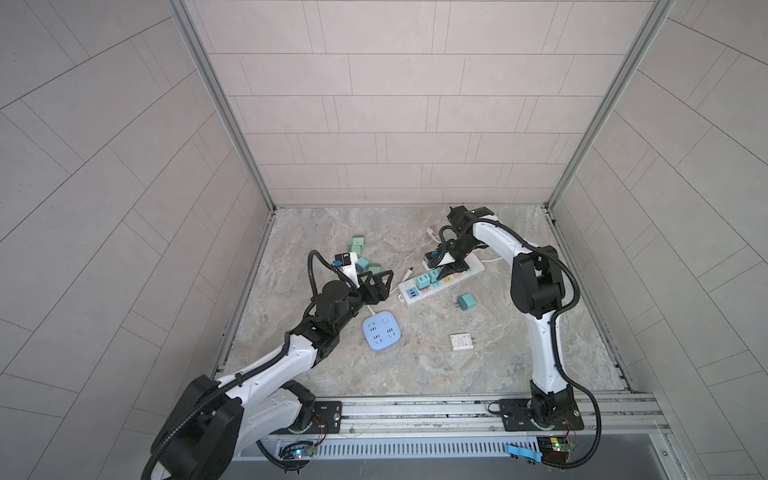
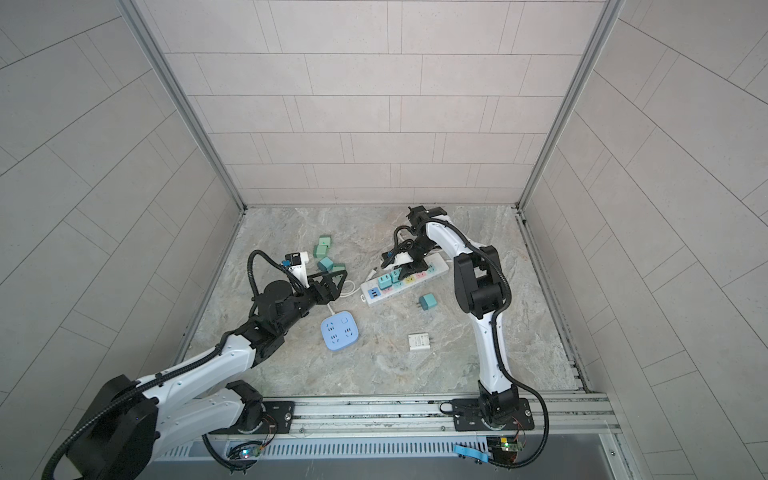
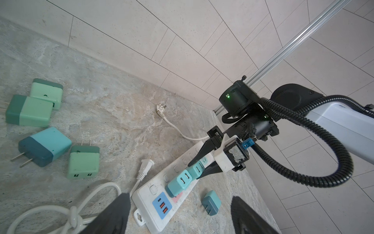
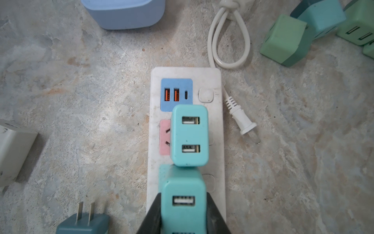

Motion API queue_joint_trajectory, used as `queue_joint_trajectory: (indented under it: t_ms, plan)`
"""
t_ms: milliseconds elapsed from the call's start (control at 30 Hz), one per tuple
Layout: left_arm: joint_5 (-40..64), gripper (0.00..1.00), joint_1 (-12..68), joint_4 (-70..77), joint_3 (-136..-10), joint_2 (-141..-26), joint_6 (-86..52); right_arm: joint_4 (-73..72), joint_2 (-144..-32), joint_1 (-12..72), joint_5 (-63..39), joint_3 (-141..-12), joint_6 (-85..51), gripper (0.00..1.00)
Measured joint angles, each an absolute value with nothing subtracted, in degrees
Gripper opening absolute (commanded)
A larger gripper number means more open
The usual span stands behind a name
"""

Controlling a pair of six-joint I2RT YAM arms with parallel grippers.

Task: Insert plugs into power strip
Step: Insert the plug into the socket.

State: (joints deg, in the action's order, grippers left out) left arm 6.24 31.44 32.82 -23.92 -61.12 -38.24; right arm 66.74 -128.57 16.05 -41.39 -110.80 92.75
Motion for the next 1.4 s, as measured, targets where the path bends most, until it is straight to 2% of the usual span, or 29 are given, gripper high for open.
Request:
queue_joint_trajectory:
  t_ms: [667,700,733,800,867,1000,1067,1167,1400]
  plan:
    - [6.7,0.85,31.6,33.1,-24.3,-61.1,-37.8,68.4,-131.0,18.2,-35.5,-113.4,91.2,0.00]
    - [6.7,0.85,31.6,33.2,-24.3,-61.1,-37.8,68.1,-130.9,18.2,-35.5,-113.2,91.2,0.02]
    - [6.7,0.85,31.6,33.1,-24.3,-61.1,-37.8,67.9,-130.8,18.2,-35.5,-112.9,91.0,0.12]
    - [6.9,0.85,31.6,33.1,-24.3,-61.1,-37.8,67.2,-130.5,18.2,-35.6,-112.5,90.5,0.23]
    - [6.9,0.85,31.7,33.1,-24.3,-61.1,-37.8,66.0,-129.7,18.2,-35.7,-111.3,89.5,0.39]
    - [7.3,0.85,31.7,33.1,-24.3,-61.1,-37.6,61.5,-127.9,17.9,-35.6,-106.3,86.6,0.44]
    - [7.4,0.85,31.7,33.1,-24.5,-61.1,-37.6,59.7,-127.8,17.6,-35.8,-104.6,85.0,0.59]
    - [7.5,0.85,31.9,33.1,-25.1,-61.1,-37.4,58.6,-126.4,16.8,-37.0,-103.0,84.1,0.59]
    - [7.7,0.84,32.6,33.1,-25.3,-61.6,-36.7,55.4,-117.8,14.5,-41.9,-98.5,82.2,0.49]
